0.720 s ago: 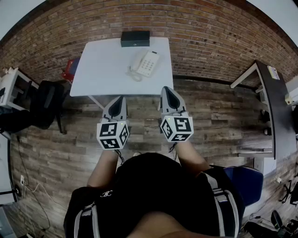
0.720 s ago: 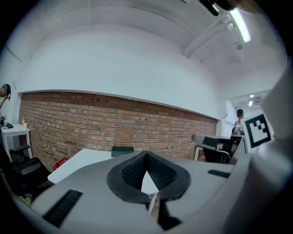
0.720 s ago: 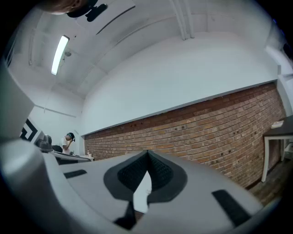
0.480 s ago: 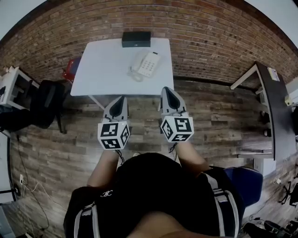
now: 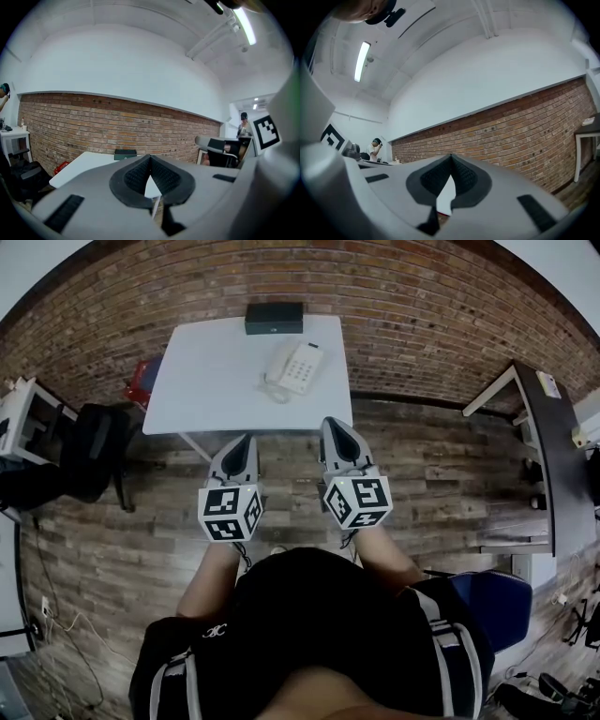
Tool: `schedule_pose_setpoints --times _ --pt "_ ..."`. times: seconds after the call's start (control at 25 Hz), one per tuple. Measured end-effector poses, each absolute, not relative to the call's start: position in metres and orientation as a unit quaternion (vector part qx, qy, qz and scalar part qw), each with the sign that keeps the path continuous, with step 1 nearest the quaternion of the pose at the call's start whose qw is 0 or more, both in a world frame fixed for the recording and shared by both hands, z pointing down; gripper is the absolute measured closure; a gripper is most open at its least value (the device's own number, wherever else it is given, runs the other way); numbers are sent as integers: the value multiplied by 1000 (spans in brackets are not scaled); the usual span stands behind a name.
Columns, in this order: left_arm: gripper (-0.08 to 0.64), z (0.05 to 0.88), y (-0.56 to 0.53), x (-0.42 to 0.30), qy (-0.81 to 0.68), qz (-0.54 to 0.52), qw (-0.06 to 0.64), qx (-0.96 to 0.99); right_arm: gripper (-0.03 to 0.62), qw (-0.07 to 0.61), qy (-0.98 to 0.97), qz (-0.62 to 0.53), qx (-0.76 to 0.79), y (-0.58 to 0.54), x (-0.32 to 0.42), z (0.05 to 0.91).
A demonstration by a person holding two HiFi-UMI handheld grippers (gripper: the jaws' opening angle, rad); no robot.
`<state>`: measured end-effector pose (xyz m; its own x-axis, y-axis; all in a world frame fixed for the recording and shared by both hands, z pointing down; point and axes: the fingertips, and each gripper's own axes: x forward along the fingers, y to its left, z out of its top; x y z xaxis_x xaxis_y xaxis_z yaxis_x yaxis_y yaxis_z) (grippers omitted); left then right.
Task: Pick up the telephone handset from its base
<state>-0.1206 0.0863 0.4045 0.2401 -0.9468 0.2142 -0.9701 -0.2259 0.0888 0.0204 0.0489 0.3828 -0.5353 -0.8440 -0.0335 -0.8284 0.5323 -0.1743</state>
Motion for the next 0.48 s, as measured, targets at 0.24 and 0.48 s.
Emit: schedule_pose_setpoints --times 0.24,0.48 --pt "558 411 90 -137 -607 55 107 786 595 51 871 -77 -483 51 3 389" --pt "558 421 93 -158 -595 49 117 794 595 54 860 -74 -502 59 -13 387"
